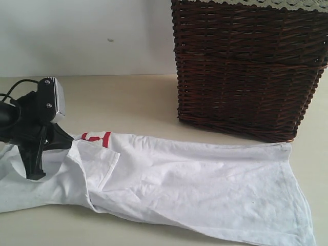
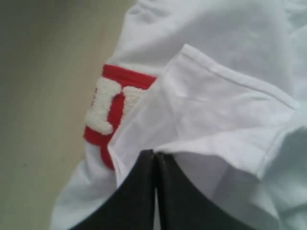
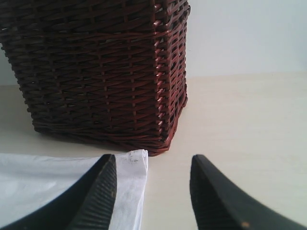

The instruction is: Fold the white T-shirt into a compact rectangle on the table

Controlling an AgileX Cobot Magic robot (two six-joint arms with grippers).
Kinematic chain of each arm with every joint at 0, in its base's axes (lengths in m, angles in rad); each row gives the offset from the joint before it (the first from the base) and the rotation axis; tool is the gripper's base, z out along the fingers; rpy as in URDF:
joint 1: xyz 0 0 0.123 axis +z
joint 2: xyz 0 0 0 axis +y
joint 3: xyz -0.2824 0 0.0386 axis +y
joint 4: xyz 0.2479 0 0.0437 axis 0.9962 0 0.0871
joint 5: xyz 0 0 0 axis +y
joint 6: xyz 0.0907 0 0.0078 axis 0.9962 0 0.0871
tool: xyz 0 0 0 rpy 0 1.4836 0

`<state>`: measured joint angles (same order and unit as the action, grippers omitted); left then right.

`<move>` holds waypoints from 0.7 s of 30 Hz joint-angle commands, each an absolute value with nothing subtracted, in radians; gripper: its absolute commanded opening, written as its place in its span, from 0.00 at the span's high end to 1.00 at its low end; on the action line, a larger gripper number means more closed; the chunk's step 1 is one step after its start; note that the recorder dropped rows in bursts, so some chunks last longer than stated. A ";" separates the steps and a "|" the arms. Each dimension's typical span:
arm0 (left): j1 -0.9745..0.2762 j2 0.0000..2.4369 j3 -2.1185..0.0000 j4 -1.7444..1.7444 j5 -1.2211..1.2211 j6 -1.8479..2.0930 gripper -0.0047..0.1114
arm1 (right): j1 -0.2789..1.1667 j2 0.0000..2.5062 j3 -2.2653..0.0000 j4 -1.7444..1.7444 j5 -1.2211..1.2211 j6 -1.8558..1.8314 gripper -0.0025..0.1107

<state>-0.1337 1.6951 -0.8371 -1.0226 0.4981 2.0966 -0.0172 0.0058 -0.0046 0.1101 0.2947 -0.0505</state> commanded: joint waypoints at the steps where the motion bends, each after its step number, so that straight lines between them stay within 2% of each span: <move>1: -0.141 1.734 -0.915 -1.038 0.452 2.098 0.96 | -0.023 0.000 0.000 0.107 0.282 -0.050 0.56; 18: -0.141 1.738 -0.876 -1.167 0.480 2.097 0.96 | -0.023 0.000 0.000 0.107 0.282 -0.050 0.56; 21: -0.141 1.738 -0.876 -1.186 0.480 2.097 0.87 | -0.023 0.000 0.000 0.107 0.282 -0.050 0.56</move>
